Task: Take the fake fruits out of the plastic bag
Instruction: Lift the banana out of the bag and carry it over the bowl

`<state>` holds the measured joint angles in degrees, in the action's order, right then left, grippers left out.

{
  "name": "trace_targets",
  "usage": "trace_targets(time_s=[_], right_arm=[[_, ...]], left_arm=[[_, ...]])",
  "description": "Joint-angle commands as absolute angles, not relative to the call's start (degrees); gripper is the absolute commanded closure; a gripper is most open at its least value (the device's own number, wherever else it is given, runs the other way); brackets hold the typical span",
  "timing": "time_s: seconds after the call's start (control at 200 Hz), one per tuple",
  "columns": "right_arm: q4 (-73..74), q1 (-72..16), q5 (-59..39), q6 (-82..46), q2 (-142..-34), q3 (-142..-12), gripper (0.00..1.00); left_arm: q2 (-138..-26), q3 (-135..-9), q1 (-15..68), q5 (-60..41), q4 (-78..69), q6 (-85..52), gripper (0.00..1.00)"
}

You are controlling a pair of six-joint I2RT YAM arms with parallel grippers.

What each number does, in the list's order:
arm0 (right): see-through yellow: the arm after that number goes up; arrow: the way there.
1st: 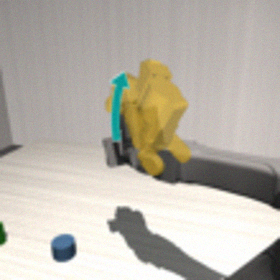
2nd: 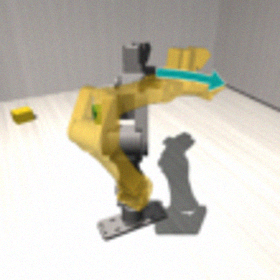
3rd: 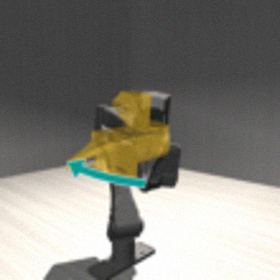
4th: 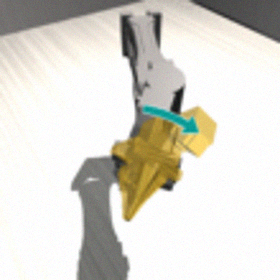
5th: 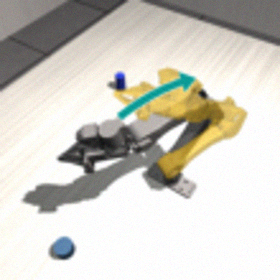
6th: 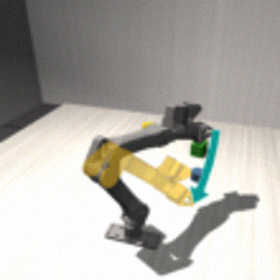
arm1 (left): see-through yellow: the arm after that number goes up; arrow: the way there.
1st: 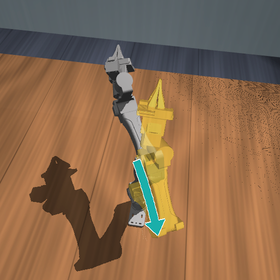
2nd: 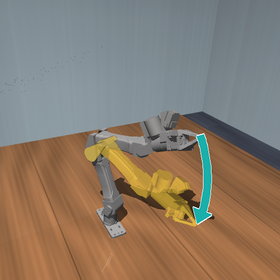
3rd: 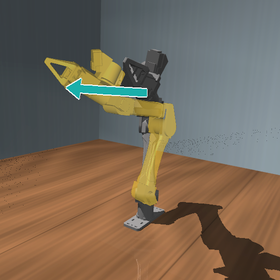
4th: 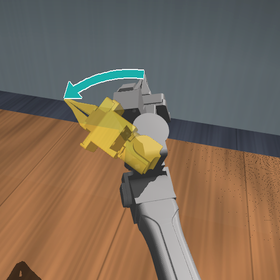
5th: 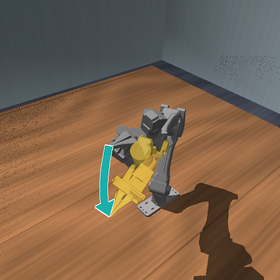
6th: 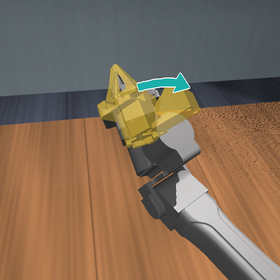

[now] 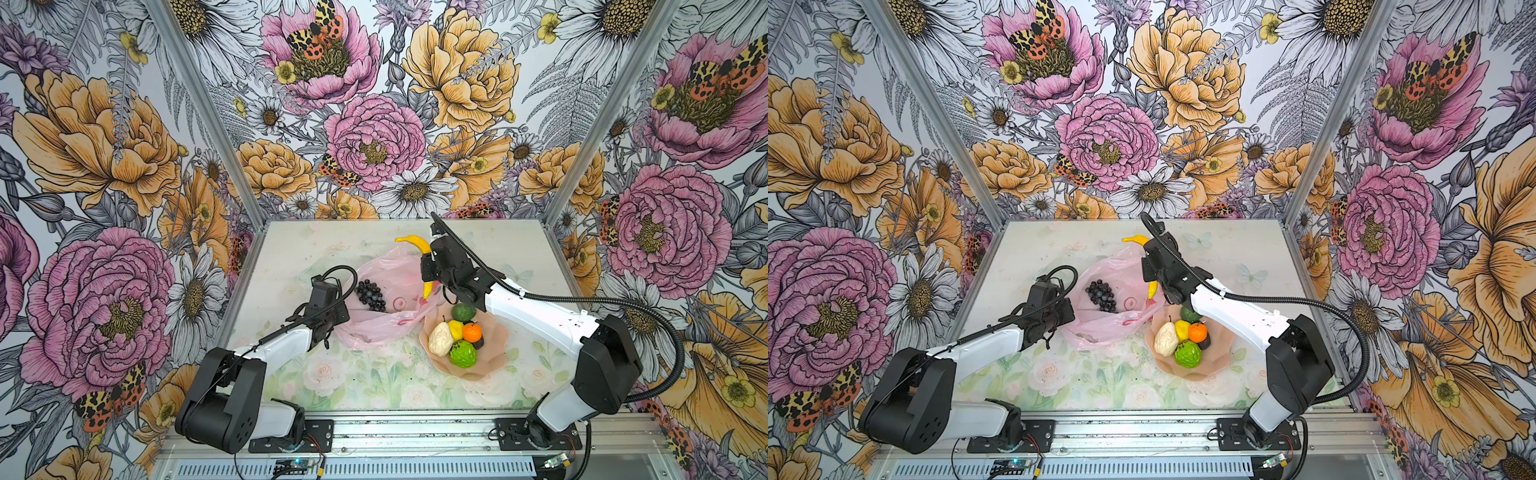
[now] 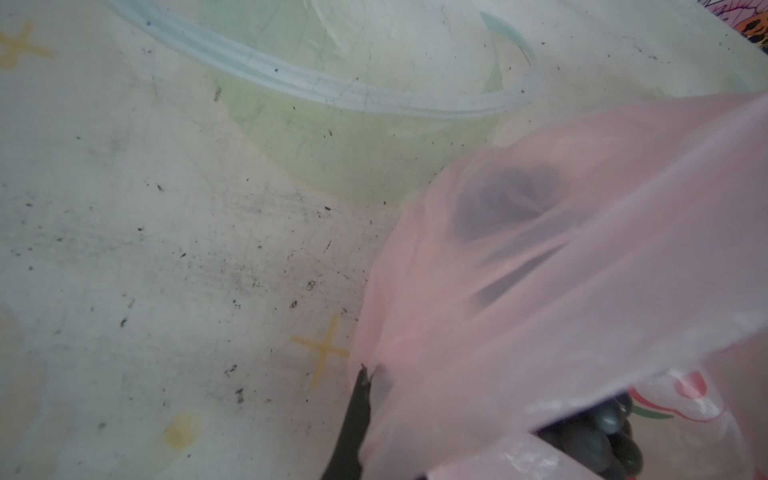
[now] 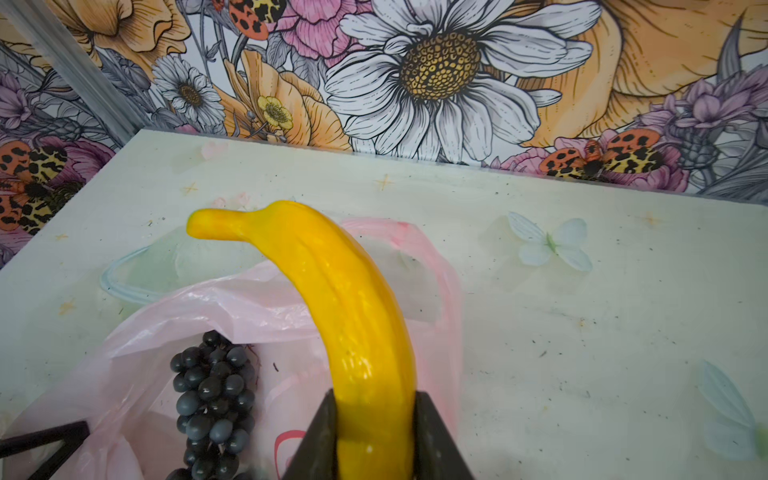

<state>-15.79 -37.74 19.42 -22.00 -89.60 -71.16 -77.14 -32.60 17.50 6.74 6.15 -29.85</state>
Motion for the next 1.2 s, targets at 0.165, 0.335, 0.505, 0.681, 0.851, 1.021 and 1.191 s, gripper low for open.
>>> trace_targets(time_s=[0.165,0.335,0.505,0.681,0.851,1.021,1.191], right_arm=[[-15.71,-35.62,22.27,-22.68,-83.19,-68.5,0.71],[-17.04,-32.43,18.01,-17.04,-78.79,-66.09,0.71],[-20.95,-28.9,15.99,-14.02,-73.63,-62.99,0.73],[-26.42,-27.15,16.31,-16.05,-67.09,-58.78,0.73],[-33.72,-26.96,18.24,-22.21,-61.26,-54.91,0.73],[-39.91,-26.68,19.02,-28.98,-55.8,-51.04,0.74],[-42.01,-26.46,18.83,-37.36,-51.02,-44.98,0.74]], left_arm=[[-77.61,-33.84,17.75,7.01,5.71,-29.15,1.0],[-76.87,-33.84,17.45,7.63,6.37,-29.0,1.0],[-75.46,-33.09,16.44,8.0,6.41,-29.14,1.0],[-75.32,-32.87,16.17,8.33,6.37,-29.2,1.0],[-75.76,-32.98,16.12,8.12,6.17,-29.31,1.0],[-75.94,-32.96,16.17,7.92,6.09,-29.44,1.0],[-76.24,-32.96,16.14,7.82,6.04,-29.44,1.0]])
